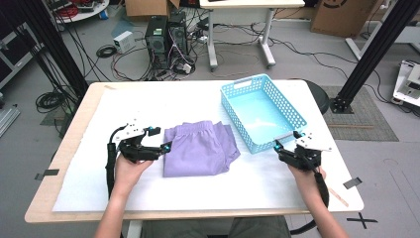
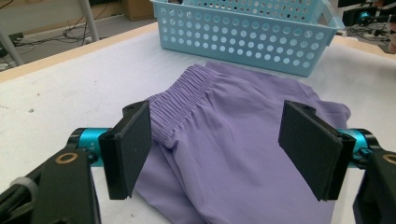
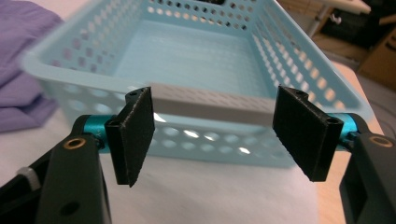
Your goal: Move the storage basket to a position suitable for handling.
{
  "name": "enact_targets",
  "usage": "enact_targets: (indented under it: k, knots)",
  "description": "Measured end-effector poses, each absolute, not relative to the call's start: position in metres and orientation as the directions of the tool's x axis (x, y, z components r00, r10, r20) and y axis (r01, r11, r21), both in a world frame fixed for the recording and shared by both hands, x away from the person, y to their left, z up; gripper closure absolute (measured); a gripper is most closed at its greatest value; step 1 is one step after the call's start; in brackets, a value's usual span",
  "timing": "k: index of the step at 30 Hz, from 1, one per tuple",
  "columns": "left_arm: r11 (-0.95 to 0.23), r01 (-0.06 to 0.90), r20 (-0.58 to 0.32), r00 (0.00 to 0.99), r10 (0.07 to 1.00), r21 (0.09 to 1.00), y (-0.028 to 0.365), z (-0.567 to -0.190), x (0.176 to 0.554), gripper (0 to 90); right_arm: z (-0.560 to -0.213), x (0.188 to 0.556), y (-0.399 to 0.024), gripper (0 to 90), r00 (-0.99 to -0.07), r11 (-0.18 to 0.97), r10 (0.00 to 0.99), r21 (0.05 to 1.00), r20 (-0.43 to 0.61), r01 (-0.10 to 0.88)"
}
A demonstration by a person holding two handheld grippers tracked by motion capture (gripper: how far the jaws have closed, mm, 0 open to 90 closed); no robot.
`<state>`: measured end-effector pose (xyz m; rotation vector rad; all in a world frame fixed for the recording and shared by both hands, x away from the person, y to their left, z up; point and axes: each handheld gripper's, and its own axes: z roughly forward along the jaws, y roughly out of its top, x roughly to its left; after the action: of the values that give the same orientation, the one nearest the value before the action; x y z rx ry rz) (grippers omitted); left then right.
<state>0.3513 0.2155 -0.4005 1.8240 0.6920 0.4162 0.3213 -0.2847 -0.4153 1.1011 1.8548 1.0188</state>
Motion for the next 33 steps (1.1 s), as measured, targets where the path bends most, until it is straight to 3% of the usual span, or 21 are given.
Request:
enact_targets:
  k: [8,20,26,33]
  knots:
    - [-0.237,0.262,-0.052,0.766,0.641,0.935,0.218,-0.4,0.35,25.9,-0.417,0.326,-0.281,31.8,-0.325,0.345,0.917,0.868,-0.232,0.356]
    - [-0.248,0.275,-0.057,0.768,0.638,0.929,0.214,-0.403,0.352,25.9,-0.42,0.339,-0.318,32.8,-0.207,0.236,0.965,0.874,-0.16,0.425]
    - [-0.242,0.272,-0.058,0.766,0.641,0.931,0.216,-0.403,0.353,25.9,-0.416,0.326,-0.313,28.9,-0.26,0.217,0.958,0.898,-0.121,0.382]
    - [-0.245,0.28,-0.062,0.767,0.638,0.928,0.214,-0.405,0.356,25.9,-0.419,0.315,-0.273,26.0,-0.328,0.258,0.934,0.902,-0.141,0.347]
